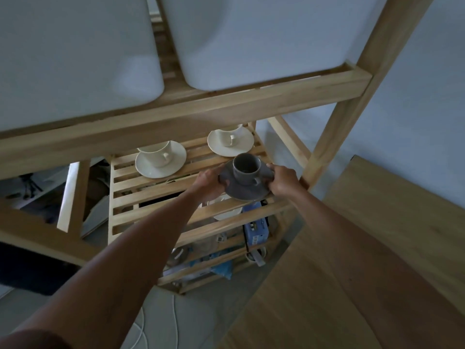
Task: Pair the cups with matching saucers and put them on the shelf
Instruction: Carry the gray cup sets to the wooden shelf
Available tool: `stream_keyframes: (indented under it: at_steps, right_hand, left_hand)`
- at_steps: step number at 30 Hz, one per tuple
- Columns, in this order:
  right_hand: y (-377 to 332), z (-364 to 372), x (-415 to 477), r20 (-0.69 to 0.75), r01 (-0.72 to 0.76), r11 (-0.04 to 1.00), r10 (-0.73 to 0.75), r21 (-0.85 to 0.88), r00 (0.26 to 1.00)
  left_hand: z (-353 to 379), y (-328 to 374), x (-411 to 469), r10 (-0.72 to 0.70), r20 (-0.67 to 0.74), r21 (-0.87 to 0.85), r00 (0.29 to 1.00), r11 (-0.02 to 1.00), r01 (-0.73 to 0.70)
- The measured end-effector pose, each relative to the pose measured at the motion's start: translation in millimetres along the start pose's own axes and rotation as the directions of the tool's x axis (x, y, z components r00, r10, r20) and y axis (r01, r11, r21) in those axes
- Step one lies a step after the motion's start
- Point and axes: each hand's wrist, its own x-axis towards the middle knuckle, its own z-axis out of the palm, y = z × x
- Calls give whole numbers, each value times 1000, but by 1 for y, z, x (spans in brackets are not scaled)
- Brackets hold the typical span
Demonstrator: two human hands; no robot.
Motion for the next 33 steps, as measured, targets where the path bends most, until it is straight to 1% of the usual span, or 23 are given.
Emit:
stream_keyframes:
  at_steps: [7, 12, 14, 16, 18, 22, 24, 26, 31, 33]
  right_hand:
    - [0, 1, -3, -3, -6, 1000, 6, 2, 1000]
    - [1, -2, -19, -4, 15, 1000, -15, 3, 1000]
    - [0, -6, -31, 5, 29, 999, -29, 19, 1000]
    - [-2, -9, -44, 24, 38, 999, -38, -8, 999]
    - [-4, -14, -61, 38, 58, 997, -56, -42, 998]
    - [-8, -34, -103, 74, 147, 984, -154, 96, 985]
    - [-6, -46, -131, 90, 198, 973, -209, 115, 974]
    - [0, -58, -156, 103, 225, 969, -235, 100, 967]
    - [32, -96, -225, 88, 218, 976, -217, -5, 972]
    - [51, -112, -255, 51, 177, 984, -176, -27, 983]
  left_hand:
    - [4, -4, 4, 10, -10, -25, 1000, 1000, -10]
    - [1, -6, -6, -53, -14, -54, 998, 997, 52]
    - [-1, -7, -16, -72, -23, -45, 997, 996, 71]
    - [-4, -8, -27, -71, -27, -11, 997, 997, 71]
    - [-6, -4, -44, -49, -18, 6, 999, 999, 49]
    - [-7, 11, -81, 45, -19, -3, 999, 999, -45]
    - [-6, 23, -103, 79, -17, 16, 997, 997, -78]
    - [-1, 35, -122, 113, -49, 59, 992, 992, -110]
    - [18, 81, -165, 202, -71, 59, 977, 978, -198]
    - [27, 106, -180, 228, -62, 33, 972, 973, -227]
